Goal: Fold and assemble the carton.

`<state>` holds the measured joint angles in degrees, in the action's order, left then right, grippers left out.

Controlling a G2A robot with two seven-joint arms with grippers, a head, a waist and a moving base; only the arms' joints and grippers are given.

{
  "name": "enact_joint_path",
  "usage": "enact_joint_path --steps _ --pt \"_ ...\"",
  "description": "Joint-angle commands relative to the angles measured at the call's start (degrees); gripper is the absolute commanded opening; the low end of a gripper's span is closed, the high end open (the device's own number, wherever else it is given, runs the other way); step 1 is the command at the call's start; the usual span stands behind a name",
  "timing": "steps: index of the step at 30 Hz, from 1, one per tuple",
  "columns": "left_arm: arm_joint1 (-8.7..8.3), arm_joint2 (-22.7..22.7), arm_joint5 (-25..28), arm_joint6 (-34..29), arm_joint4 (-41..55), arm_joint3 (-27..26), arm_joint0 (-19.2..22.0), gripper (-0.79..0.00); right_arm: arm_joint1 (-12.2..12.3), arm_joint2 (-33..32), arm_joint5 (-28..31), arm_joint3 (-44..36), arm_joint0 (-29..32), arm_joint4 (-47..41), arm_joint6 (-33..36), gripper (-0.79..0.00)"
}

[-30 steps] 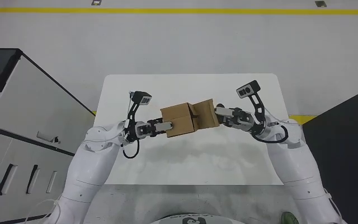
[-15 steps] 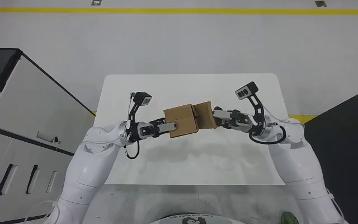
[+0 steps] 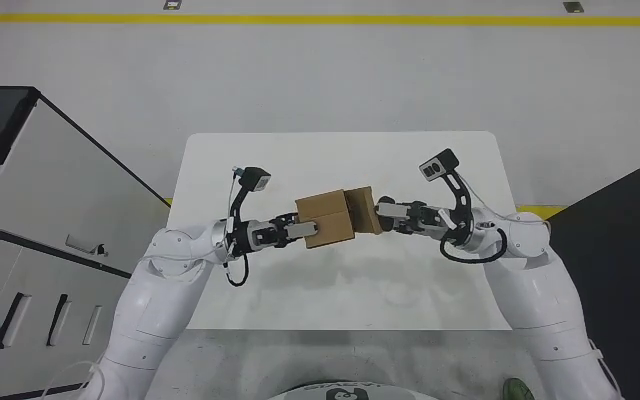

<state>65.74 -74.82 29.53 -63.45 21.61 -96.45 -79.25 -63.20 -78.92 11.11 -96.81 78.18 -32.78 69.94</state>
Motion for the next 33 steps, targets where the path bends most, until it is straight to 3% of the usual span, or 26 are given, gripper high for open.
enact_joint_path --steps 1,33 --pt "-0.11 0.0 -0.1 0.2 -0.2 -0.1 -0.2 -0.785 0.1 0.0 -0.1 -0.3 0.0 0.7 -0.1 -0.634" --pt "-1.70 0.6 -5.6 1.1 -3.0 -1.0 -0.6 -0.785 1.8 0.5 -1.7 -4.6 -0.5 13.6 -2.4 -0.622"
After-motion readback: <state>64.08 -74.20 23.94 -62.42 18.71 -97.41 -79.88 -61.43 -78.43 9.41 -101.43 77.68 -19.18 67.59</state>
